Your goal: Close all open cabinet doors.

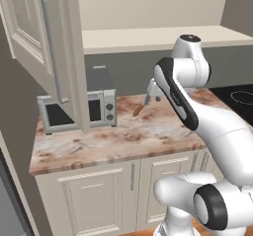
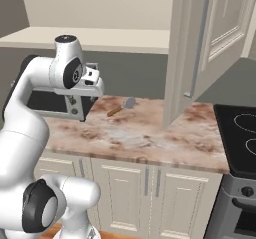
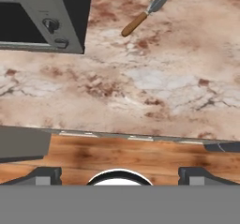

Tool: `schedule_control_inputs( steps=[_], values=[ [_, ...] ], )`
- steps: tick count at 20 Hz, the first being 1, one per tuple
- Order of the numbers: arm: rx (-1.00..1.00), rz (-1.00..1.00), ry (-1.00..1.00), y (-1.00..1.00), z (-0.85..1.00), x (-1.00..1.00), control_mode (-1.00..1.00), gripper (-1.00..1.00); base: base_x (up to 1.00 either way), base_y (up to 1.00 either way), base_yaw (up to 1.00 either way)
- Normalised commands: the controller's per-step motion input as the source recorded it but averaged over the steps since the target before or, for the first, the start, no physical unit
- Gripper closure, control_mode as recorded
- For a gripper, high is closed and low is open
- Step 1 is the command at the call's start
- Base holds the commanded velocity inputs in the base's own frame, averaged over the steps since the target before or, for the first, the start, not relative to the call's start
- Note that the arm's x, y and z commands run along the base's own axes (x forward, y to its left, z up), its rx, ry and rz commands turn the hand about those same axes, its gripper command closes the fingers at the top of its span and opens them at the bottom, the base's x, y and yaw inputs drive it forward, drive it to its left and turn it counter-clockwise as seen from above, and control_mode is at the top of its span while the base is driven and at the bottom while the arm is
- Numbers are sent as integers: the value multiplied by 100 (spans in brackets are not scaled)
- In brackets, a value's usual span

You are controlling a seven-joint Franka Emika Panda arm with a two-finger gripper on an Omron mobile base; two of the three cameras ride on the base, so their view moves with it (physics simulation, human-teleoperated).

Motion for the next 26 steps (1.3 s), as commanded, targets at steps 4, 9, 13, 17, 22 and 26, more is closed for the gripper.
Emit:
schedule_control_inputs(
  steps=[4,9,13,17,22,26],
  values=[
    [0,0,0,0,0,0,100,-100,2,-3,-3],
    [0,0,0,0,0,0,100,-100,12,-8,-2],
    [0,0,0,0,0,0,100,-100,7,-3,-1],
    [0,0,0,0,0,0,100,-100,14,-7,0],
    [0,0,0,0,0,0,100,-100,25,-10,0],
    [0,0,0,0,0,0,100,-100,25,-13,0]
  ],
)
